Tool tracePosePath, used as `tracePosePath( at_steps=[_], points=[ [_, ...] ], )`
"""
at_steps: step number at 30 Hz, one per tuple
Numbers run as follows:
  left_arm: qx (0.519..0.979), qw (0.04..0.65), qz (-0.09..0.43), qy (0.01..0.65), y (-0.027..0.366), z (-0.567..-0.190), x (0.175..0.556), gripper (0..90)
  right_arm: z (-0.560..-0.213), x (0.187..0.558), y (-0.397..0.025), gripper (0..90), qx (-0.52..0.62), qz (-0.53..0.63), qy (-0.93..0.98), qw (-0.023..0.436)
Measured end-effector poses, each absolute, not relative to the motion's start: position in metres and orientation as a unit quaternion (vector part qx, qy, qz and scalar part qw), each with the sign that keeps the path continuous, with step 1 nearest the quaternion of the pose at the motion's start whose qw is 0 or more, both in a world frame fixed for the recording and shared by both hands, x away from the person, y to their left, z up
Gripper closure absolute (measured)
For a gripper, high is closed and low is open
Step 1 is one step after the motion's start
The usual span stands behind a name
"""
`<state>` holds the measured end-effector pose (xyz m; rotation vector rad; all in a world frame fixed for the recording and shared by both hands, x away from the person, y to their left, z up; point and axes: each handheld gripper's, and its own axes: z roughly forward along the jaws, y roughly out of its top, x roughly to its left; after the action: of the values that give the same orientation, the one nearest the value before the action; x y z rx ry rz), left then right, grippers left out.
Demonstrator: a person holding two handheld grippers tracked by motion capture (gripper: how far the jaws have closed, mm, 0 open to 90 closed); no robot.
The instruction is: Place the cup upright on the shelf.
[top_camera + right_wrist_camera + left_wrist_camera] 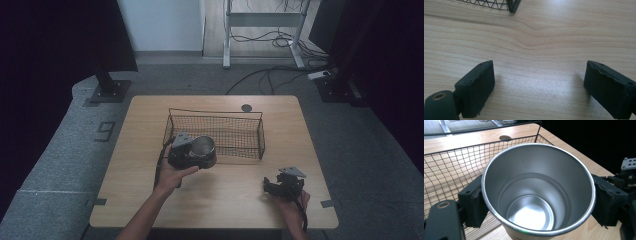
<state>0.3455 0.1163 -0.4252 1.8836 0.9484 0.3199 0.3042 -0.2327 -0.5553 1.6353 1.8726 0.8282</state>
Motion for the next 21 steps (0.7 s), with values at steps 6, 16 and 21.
tracePosePath(
  at_steps=[6,16,21],
  points=[
    [0.774,0.481,0.139,0.389,0.117,-0.42,0.35,15.7,-0.555,0.304,-0.233,9.6,0.602,0.306,0.691,0.258],
    [0.772,0.477,0.146,0.393,0.117,-0.415,0.357,15.8,-0.555,0.304,-0.233,9.6,0.603,0.305,0.691,0.257],
    [0.771,0.478,0.15,0.393,0.118,-0.412,0.36,15.8,-0.555,0.304,-0.233,9.6,0.603,0.305,0.691,0.257]
  ],
)
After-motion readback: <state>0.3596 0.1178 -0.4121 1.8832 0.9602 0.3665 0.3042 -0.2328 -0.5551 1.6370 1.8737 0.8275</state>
